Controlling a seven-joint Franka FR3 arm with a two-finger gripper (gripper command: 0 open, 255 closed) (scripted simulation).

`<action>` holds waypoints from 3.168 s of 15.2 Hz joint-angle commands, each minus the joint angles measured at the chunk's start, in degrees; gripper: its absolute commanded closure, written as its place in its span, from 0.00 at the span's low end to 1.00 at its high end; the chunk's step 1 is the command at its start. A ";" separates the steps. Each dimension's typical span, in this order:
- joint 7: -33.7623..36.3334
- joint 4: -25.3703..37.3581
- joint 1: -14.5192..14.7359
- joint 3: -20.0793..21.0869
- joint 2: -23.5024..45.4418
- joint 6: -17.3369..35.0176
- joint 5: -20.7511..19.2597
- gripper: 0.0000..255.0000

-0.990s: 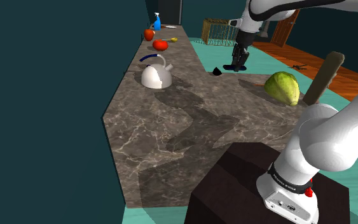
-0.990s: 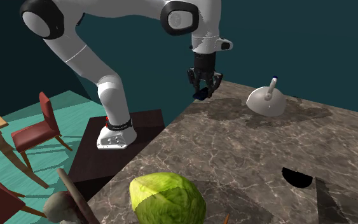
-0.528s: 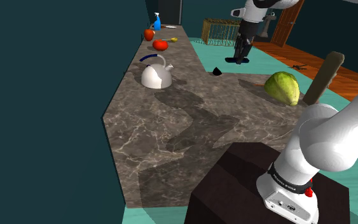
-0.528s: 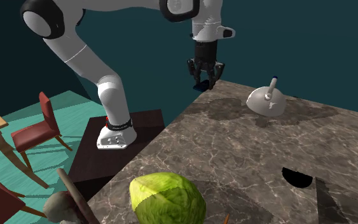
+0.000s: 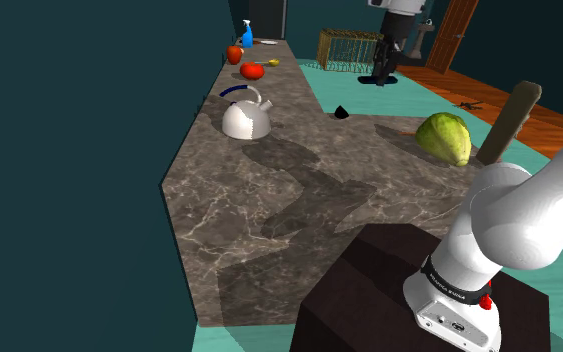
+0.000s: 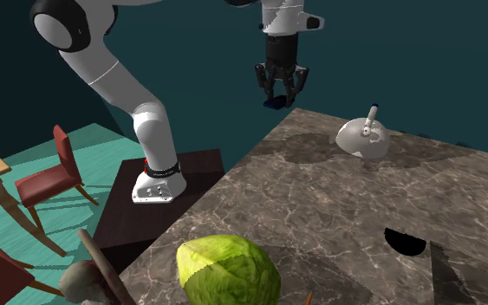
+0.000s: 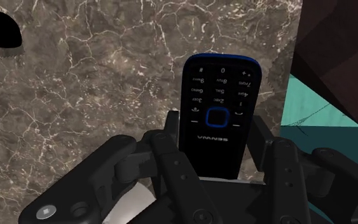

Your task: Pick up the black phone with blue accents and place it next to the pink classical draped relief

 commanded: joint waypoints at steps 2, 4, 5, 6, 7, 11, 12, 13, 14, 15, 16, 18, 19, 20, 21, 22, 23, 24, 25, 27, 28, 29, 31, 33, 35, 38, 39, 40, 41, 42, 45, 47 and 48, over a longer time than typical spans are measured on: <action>-0.19 2.70 0.26 0.19 0.66 -2.10 0.40 1.00; -0.35 4.57 0.42 0.31 1.08 -3.57 0.65 1.00; -0.43 5.53 0.49 0.36 1.31 -4.31 0.77 1.00; -0.52 6.50 0.57 0.40 1.55 -5.04 0.90 1.00; -0.61 7.48 0.65 0.44 1.81 -5.78 1.03 1.00; -1.03 11.56 0.98 0.51 2.98 -8.75 1.56 1.00; -1.15 12.62 1.06 0.51 3.31 -9.50 1.70 1.00; -1.27 13.69 1.15 0.50 3.65 -10.25 1.84 1.00; -1.40 14.79 1.23 0.49 4.01 -11.00 1.98 1.00; -1.53 15.90 1.31 0.46 4.39 -11.76 2.13 1.00; -1.67 17.03 1.40 0.43 4.78 -12.52 2.28 1.00; -2.93 17.30 1.01 -0.39 4.40 -12.96 1.88 1.00; -4.17 17.23 0.60 -1.21 3.94 -13.13 1.42 1.00; -5.42 17.22 0.20 -2.07 3.54 -13.30 0.98 1.00; -6.70 17.28 -0.17 -2.96 3.19 -13.46 0.54 1.00; -8.00 17.41 -0.52 -3.89 2.90 -13.63 0.12 1.00; -9.33 17.60 -0.86 -4.85 2.68 -13.79 -0.28 1.00; -10.68 17.86 -1.17 -5.84 2.51 -13.94 -0.67 1.00; -12.06 18.18 -1.47 -6.87 2.41 -14.09 -1.03 1.00; -14.89 19.02 -1.94 -9.09 2.40 -14.37 -1.69 1.00; -16.34 19.53 -2.14 -10.27 2.50 -14.49 -1.97 1.00; -17.83 20.11 -2.30 -11.50 2.66 -14.61 -2.21 1.00; -20.90 21.48 -2.51 -14.14 3.22 -14.81 -2.56 1.00; -24.11 23.12 -2.52 -17.10 4.09 -14.98 -2.71 1.00; -27.51 25.04 -2.31 -20.43 5.33 -15.10 -2.56 1.00; -33.02 28.48 -1.31 -26.56 7.98 -15.22 -1.59 1.00; -35.02 29.79 -0.72 -29.04 9.13 -15.25 -1.00 1.00; -37.12 31.18 0.07 -31.85 10.45 -15.27 -0.21 1.00; -39.36 32.67 1.11 -35.10 11.99 -15.30 0.84 1.00; -41.80 34.26 2.56 -39.02 13.81 -15.32 2.23 1.00; -49.86 39.76 17.22 -62.32 20.20 -15.77 8.07 1.00; -48.42 44.49 29.64 -71.29 14.11 -17.58 1.99 1.00; -47.66 47.20 33.19 -72.60 10.73 -18.83 -1.46 1.00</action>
